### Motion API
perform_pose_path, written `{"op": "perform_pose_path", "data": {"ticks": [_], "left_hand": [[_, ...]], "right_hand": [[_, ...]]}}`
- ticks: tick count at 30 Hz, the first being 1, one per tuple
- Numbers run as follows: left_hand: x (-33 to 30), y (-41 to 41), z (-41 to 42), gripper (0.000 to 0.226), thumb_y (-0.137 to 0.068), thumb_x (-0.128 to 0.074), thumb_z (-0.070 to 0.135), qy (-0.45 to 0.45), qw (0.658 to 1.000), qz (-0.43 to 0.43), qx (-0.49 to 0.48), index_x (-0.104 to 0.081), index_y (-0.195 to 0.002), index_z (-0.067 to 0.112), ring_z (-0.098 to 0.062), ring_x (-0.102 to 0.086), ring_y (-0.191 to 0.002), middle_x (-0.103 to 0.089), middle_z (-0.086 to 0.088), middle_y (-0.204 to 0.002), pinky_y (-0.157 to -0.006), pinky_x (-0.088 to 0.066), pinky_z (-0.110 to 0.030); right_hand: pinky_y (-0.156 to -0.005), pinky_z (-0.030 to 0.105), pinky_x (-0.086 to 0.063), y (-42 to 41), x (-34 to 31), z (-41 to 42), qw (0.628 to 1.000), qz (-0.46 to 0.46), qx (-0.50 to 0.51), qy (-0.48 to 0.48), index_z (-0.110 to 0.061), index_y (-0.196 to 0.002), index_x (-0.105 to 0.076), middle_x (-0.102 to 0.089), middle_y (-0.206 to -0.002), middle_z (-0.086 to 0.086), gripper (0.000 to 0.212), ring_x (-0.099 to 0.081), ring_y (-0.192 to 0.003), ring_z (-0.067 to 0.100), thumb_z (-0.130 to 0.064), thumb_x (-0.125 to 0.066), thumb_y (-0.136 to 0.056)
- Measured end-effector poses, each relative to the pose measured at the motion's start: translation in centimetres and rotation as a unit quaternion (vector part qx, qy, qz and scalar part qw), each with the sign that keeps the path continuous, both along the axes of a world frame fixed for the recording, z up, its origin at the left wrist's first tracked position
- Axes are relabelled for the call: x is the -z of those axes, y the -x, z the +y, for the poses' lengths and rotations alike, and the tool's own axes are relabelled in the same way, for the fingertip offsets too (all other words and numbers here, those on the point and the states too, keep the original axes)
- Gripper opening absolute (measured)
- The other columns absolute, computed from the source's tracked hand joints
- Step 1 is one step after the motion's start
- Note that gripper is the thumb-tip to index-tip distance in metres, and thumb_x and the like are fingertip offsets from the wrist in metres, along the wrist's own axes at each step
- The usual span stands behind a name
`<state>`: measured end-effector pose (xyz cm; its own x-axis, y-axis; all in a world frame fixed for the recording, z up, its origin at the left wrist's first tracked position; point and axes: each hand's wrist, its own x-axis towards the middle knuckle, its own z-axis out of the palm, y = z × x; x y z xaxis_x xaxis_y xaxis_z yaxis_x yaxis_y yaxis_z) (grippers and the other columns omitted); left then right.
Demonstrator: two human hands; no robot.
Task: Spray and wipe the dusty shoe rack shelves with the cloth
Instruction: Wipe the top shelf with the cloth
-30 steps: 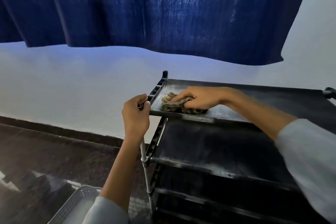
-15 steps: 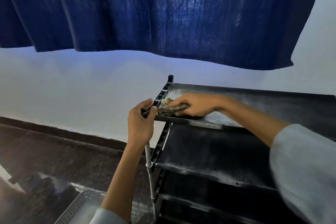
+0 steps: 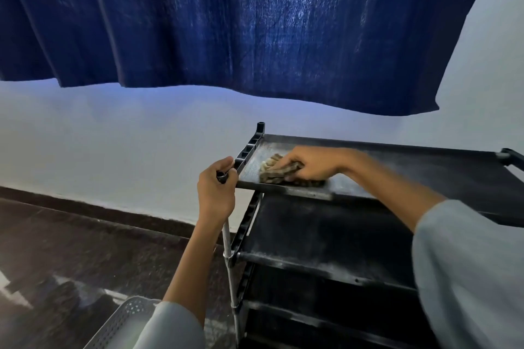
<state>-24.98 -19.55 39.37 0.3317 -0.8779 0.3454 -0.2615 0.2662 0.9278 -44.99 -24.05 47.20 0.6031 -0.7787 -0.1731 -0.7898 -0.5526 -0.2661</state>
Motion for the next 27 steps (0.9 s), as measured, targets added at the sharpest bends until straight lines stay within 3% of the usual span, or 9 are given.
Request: {"op": "perform_pose_path", "data": {"ticks": [4,6,10,14,17,20,23,25,27], "left_hand": [[0.1,-0.1,-0.1,0.031,-0.096,-0.054,0.004,0.003,1.000,-0.001,-0.006,-0.061,-0.126,0.000,-0.019,-0.059,-0.116,-0.065,-0.010,-0.124,-0.096,-0.043,-0.021],[0.1,-0.1,-0.1,0.030,-0.096,-0.055,0.003,0.003,1.000,0.002,-0.012,-0.062,-0.125,0.000,-0.020,-0.060,-0.114,-0.066,-0.011,-0.122,-0.094,-0.043,-0.020],[0.0,-0.2,-0.1,0.030,-0.095,-0.055,0.002,0.002,1.000,-0.014,-0.010,-0.062,-0.124,0.000,-0.021,-0.060,-0.114,-0.066,-0.012,-0.121,-0.093,-0.042,-0.019],[0.1,-0.1,-0.3,0.031,-0.096,-0.055,0.003,0.001,1.000,-0.017,-0.003,-0.061,-0.126,-0.001,-0.020,-0.059,-0.115,-0.065,-0.011,-0.123,-0.088,-0.041,-0.012],[0.3,-0.2,-0.4,0.031,-0.096,-0.055,0.003,-0.001,1.000,-0.014,-0.003,-0.061,-0.126,-0.001,-0.018,-0.059,-0.113,-0.065,-0.011,-0.123,-0.089,-0.041,-0.013],[0.3,-0.2,-0.4,0.030,-0.095,-0.055,0.002,0.002,1.000,-0.006,-0.009,-0.062,-0.124,-0.002,-0.017,-0.059,-0.110,-0.066,-0.012,-0.121,-0.084,-0.040,-0.010],[0.1,-0.2,-0.2,0.029,-0.095,-0.055,0.002,-0.001,1.000,-0.011,-0.011,-0.062,-0.124,-0.001,-0.020,-0.059,-0.113,-0.065,-0.012,-0.121,-0.087,-0.041,-0.014],[-0.1,-0.1,0.0,0.030,-0.096,-0.055,0.002,-0.007,1.000,-0.021,-0.003,-0.062,-0.125,-0.001,-0.018,-0.059,-0.111,-0.065,-0.011,-0.121,-0.088,-0.041,-0.014],[-0.3,-0.1,0.2,0.030,-0.096,-0.055,0.003,-0.014,1.000,-0.023,0.004,-0.062,-0.125,-0.001,-0.015,-0.058,-0.109,-0.065,-0.011,-0.121,-0.085,-0.040,-0.011]], "right_hand": [[-0.090,0.031,-0.041,-1.0,0.7,-1.7,0.992,0.026,0.096,0.071,-0.029,-0.132,-0.054,-0.053,-0.133,0.004,0.051,-0.050,-0.104,0.017,-0.004,-0.049,-0.088],[-0.084,0.029,-0.042,-3.6,0.9,-1.5,0.994,-0.007,0.074,0.082,-0.024,-0.127,-0.058,-0.058,-0.126,0.003,0.041,-0.053,-0.103,0.018,-0.008,-0.050,-0.090],[-0.070,0.027,-0.038,-5.2,0.4,0.2,0.998,-0.025,-0.039,0.052,-0.012,-0.112,-0.064,-0.062,-0.096,0.003,0.022,-0.052,-0.077,0.011,-0.015,-0.052,-0.094],[-0.076,0.028,-0.047,-0.4,-0.6,0.5,0.999,-0.020,-0.036,-0.008,-0.028,-0.125,-0.060,-0.065,-0.102,0.000,0.038,-0.056,-0.077,0.011,-0.010,-0.055,-0.092],[-0.080,0.034,-0.050,0.1,0.0,-0.5,0.996,0.026,0.041,0.078,-0.035,-0.124,-0.060,-0.064,-0.114,0.002,0.051,-0.055,-0.082,0.013,-0.003,-0.050,-0.085],[-0.078,0.033,-0.049,-3.6,0.8,-1.0,0.991,-0.006,0.080,0.108,-0.033,-0.119,-0.064,-0.064,-0.109,-0.001,0.048,-0.054,-0.085,0.014,-0.004,-0.049,-0.083],[-0.065,0.030,-0.043,-6.3,0.9,-0.6,0.996,-0.021,0.030,0.085,-0.026,-0.110,-0.067,-0.061,-0.086,-0.003,0.034,-0.054,-0.079,0.017,-0.006,-0.053,-0.086],[-0.068,0.028,-0.042,-5.5,0.2,0.0,0.998,-0.008,-0.004,0.054,-0.024,-0.111,-0.066,-0.061,-0.090,-0.004,0.028,-0.054,-0.078,0.013,-0.010,-0.056,-0.089],[-0.069,0.016,-0.040,-3.1,-0.9,0.7,1.000,-0.008,-0.022,0.014,-0.023,-0.121,-0.063,-0.059,-0.088,-0.013,0.034,-0.050,-0.074,0.002,-0.009,-0.058,-0.090]]}}
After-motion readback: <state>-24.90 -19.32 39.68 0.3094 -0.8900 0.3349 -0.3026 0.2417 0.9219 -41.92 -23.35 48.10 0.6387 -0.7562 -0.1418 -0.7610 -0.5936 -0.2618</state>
